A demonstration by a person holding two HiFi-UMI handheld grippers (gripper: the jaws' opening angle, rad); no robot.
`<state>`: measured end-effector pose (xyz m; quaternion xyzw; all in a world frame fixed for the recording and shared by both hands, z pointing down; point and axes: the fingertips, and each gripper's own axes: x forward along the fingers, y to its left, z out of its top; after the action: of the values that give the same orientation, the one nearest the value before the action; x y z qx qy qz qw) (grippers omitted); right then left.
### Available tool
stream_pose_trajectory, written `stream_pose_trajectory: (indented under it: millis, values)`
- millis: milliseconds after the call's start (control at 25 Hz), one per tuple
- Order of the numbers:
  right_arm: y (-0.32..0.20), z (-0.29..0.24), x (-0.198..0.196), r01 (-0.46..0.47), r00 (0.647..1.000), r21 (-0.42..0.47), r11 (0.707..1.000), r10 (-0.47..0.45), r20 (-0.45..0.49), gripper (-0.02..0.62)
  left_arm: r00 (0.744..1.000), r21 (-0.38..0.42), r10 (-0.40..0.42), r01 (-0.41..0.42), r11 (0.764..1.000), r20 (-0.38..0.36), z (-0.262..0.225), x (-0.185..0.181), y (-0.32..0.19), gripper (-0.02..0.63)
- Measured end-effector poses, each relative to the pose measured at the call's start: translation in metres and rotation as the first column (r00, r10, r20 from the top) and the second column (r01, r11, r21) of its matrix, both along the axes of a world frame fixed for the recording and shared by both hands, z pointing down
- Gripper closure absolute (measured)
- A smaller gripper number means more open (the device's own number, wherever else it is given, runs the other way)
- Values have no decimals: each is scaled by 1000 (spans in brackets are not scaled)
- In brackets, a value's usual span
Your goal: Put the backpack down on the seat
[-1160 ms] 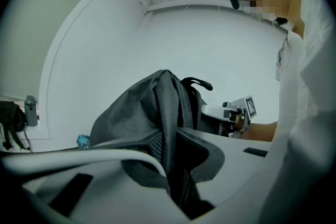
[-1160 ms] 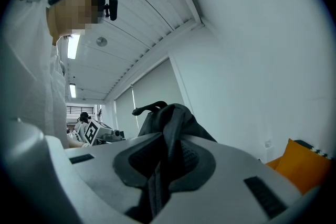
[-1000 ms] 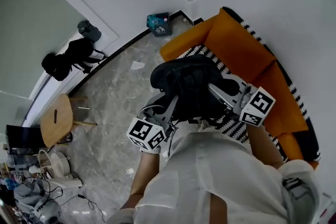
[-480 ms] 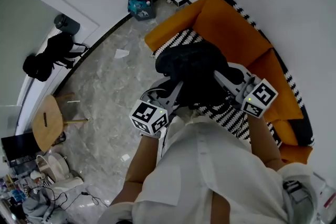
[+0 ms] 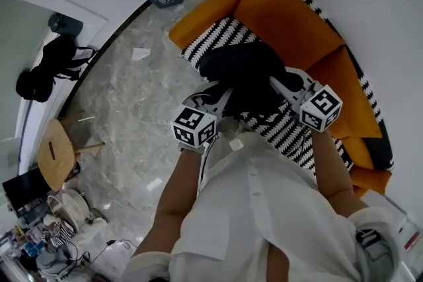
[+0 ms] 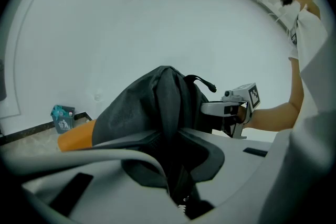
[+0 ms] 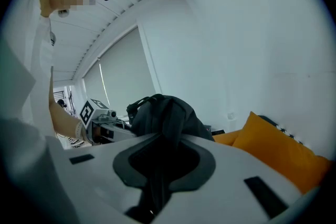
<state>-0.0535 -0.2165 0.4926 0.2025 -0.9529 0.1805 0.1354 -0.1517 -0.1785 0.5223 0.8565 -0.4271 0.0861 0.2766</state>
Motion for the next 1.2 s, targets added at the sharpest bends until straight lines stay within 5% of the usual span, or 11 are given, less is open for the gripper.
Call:
stream_pose_trajectory:
  millis: [520,1200]
  values:
    - [-29,134,17,-71,974,-140,988,39,-223,545,998,-245,7,9,969,65,133,17,-36,545]
    - [-51,203,93,-263,920,-215,940,177,-350,546,993,-337,106,-80,938,59,197,88,-72,543]
